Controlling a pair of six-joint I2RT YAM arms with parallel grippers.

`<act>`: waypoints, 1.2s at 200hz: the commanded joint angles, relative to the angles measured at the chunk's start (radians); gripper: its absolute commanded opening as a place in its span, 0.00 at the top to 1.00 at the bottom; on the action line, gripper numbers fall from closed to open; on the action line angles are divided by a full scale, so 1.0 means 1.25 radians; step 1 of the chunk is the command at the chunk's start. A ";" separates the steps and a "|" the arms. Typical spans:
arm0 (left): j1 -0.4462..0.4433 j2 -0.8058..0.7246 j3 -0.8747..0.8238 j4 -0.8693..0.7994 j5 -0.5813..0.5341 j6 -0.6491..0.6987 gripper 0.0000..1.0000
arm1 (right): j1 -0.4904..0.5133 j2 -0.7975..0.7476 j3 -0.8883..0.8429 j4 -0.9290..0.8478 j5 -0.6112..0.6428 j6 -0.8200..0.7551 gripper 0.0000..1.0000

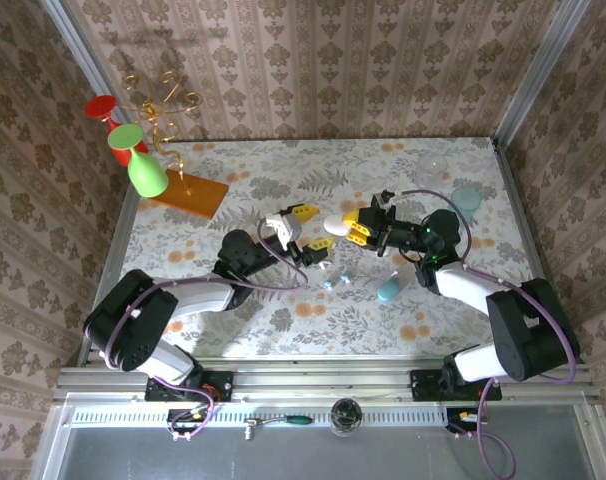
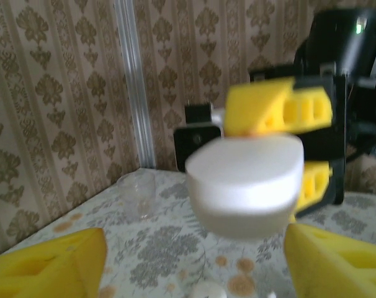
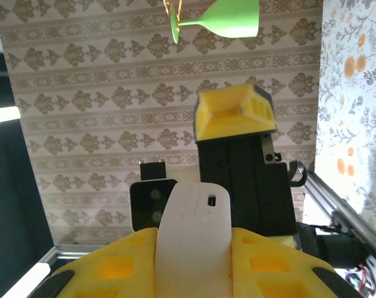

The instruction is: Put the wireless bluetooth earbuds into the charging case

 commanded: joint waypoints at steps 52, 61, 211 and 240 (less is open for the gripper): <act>0.004 0.047 0.092 0.043 0.196 -0.112 0.33 | 0.009 -0.043 0.011 0.060 -0.004 0.008 0.93; 0.000 0.051 0.098 0.044 0.198 -0.112 0.33 | 0.009 -0.043 0.013 0.058 -0.006 0.006 0.93; -0.012 0.062 0.114 0.044 0.217 -0.135 0.53 | 0.009 -0.039 0.014 0.016 -0.011 -0.026 0.94; -0.013 0.062 0.116 0.044 0.222 -0.135 0.54 | 0.009 -0.043 0.017 -0.009 -0.014 -0.043 0.94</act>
